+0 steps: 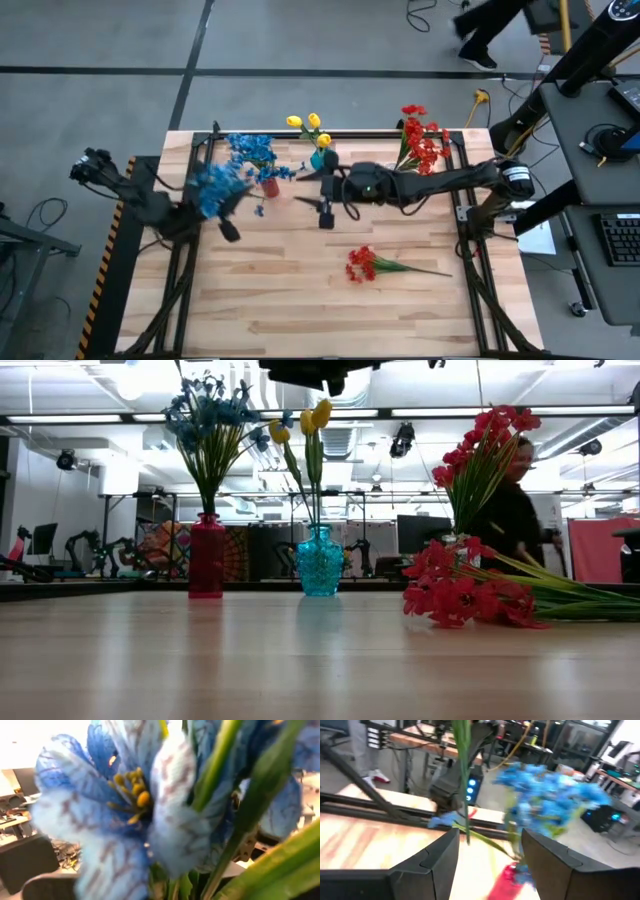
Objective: Sort flowers into vase by color
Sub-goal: Put the blue flower into the red vase
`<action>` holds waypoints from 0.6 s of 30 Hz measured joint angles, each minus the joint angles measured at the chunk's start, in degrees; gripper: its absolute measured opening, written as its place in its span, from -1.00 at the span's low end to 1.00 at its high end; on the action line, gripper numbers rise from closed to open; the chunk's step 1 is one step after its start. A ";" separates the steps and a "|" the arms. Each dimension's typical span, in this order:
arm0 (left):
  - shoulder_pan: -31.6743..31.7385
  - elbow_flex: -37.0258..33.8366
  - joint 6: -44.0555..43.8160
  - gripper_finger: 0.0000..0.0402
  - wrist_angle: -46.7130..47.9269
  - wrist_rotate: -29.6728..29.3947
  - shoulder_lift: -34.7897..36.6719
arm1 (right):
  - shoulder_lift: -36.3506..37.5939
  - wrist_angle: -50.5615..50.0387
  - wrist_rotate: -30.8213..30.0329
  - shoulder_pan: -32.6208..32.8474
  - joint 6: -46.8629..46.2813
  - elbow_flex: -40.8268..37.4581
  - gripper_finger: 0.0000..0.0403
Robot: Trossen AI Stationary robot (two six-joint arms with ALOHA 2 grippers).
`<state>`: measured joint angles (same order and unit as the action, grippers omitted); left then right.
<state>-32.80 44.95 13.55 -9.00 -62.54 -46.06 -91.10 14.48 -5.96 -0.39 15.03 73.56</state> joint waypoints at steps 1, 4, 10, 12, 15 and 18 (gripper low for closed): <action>0.00 0.00 0.48 -0.81 0.43 0.02 1.57 | 0.36 -0.42 -0.02 -0.61 0.02 0.00 0.03; 0.00 0.00 0.99 -0.81 2.19 0.00 5.38 | 1.12 -1.22 -0.02 -2.06 0.04 0.00 0.03; 0.07 0.00 1.00 -0.81 6.87 -3.63 9.83 | 1.75 -1.88 0.04 -2.57 0.02 0.00 0.03; 0.09 0.00 1.90 -0.81 7.68 -6.73 10.75 | 1.85 -2.27 0.04 -2.57 0.02 0.00 0.03; 0.37 -0.05 2.41 -0.81 9.30 -9.86 11.74 | 1.85 -2.94 0.04 -2.57 0.12 0.00 0.03; 0.44 -0.07 1.99 -0.81 10.50 -10.21 12.28 | 1.85 -3.21 0.06 -2.81 1.18 0.00 0.03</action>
<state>-32.36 44.88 15.53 1.50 -72.75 -33.78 -89.25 11.27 -5.90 -3.20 16.21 73.56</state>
